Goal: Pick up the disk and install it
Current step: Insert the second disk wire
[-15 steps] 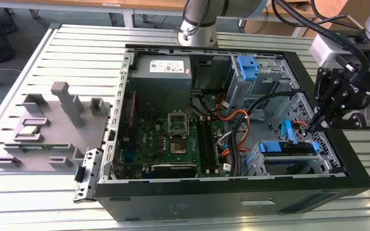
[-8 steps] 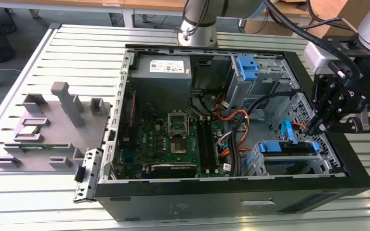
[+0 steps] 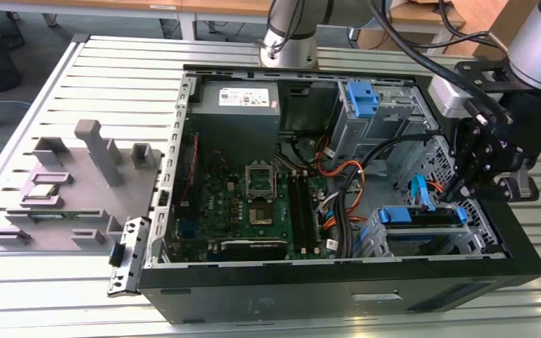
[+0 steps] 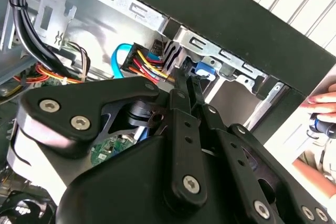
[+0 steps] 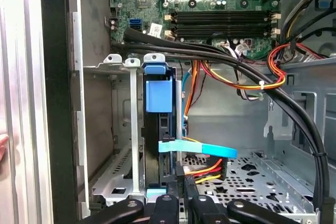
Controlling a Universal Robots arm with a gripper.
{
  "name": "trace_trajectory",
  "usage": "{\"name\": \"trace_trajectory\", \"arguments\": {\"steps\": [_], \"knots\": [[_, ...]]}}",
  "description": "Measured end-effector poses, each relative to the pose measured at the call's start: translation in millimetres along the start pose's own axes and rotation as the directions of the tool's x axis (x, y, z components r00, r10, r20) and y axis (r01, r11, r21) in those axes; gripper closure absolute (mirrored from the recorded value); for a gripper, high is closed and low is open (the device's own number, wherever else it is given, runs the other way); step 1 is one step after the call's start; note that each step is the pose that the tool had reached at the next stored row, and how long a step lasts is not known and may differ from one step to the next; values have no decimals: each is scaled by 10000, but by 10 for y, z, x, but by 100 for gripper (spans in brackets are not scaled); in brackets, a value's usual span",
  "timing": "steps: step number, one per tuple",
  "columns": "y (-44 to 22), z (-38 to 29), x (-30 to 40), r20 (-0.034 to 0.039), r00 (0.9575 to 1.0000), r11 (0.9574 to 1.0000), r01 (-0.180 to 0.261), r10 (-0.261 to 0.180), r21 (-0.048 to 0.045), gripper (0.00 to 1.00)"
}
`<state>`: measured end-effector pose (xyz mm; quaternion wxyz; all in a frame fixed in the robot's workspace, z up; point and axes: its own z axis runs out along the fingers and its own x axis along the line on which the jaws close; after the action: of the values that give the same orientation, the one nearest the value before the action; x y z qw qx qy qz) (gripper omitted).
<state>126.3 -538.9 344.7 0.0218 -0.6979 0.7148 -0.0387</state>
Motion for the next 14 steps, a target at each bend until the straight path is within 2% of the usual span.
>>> {"name": "trace_trajectory", "arguments": {"steps": [2,5,6,9,12,14], "knots": [[13,5,6,5,10000,9999,8,-8,159,83],[28,4,7,13,10000,9988,16,-16,480,83],[33,-1,8,14,10000,9985,18,-19,551,83],[35,-33,8,18,10000,9978,27,-28,668,83],[54,-34,15,25,10000,9962,31,-33,869,83],[72,-33,30,26,10000,9954,38,-41,955,83]]}}
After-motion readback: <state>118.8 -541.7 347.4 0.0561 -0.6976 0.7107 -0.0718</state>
